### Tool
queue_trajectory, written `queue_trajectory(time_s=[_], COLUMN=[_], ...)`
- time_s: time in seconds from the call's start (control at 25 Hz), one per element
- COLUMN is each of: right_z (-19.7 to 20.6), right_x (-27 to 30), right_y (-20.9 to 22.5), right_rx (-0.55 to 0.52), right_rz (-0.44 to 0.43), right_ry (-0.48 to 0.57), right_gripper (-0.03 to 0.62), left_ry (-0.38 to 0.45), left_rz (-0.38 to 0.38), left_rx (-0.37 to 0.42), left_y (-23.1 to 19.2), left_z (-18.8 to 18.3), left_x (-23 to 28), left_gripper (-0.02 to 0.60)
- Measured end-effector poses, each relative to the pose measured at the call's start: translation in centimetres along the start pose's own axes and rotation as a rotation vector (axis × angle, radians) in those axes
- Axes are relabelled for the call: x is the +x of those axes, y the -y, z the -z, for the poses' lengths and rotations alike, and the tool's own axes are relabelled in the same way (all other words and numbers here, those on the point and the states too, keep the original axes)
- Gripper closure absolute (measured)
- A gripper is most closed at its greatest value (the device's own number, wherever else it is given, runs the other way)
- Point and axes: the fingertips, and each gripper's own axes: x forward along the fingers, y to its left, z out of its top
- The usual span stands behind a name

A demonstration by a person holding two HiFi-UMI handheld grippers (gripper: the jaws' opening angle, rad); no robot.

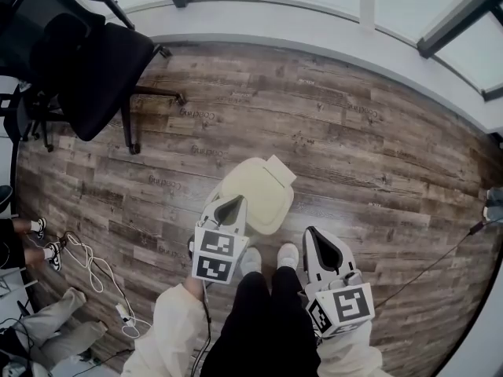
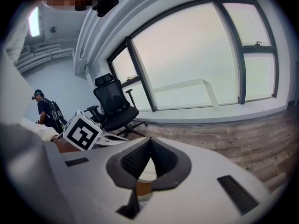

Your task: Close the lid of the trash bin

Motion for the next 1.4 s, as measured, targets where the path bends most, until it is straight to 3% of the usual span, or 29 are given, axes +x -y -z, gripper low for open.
queue_trajectory(time_s=[1.4], right_z=[3.1], right_x=[2.2], right_y=[-0.1], right_rx=[0.006], right_rz=[-0.014], right_ry=[-0.065], right_gripper=[0.571], left_ry=[-0.212], left_rz=[-0.053], left_rx=[-0.099], left_y=[-1.8], left_z=[12.2], left_x=[1.6], left_gripper=[0.574])
